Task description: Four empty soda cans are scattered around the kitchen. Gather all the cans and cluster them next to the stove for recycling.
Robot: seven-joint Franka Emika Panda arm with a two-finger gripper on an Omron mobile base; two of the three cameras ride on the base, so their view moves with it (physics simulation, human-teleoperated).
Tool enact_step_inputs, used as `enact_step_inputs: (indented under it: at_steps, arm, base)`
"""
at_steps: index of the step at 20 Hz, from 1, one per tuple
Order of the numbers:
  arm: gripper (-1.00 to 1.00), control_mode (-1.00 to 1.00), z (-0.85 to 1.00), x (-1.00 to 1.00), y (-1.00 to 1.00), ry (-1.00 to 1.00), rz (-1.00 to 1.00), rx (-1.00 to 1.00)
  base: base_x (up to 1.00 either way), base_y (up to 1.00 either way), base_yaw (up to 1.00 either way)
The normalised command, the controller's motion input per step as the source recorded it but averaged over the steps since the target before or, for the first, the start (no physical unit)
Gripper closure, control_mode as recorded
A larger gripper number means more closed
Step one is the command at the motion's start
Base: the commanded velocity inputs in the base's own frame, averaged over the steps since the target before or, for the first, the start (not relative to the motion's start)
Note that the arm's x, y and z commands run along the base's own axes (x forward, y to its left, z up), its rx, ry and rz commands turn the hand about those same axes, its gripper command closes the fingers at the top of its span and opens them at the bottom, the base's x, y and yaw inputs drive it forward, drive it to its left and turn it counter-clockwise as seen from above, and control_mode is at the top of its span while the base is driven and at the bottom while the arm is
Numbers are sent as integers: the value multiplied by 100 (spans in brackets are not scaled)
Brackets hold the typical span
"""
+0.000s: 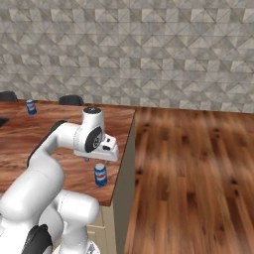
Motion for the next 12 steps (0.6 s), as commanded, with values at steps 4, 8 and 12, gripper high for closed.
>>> enact_step_inputs:
  at_steps: [4,8,12]
  arm:
    - [-100,-100,-25,0,0,2,0,0]
    - [-100,-100,-22,0,-5,1,0,0]
    - [-100,-100,-16,1,-7,0,0,0]
  base:
    - [0,0,0]
    - [0,0,0]
    - [0,0,0]
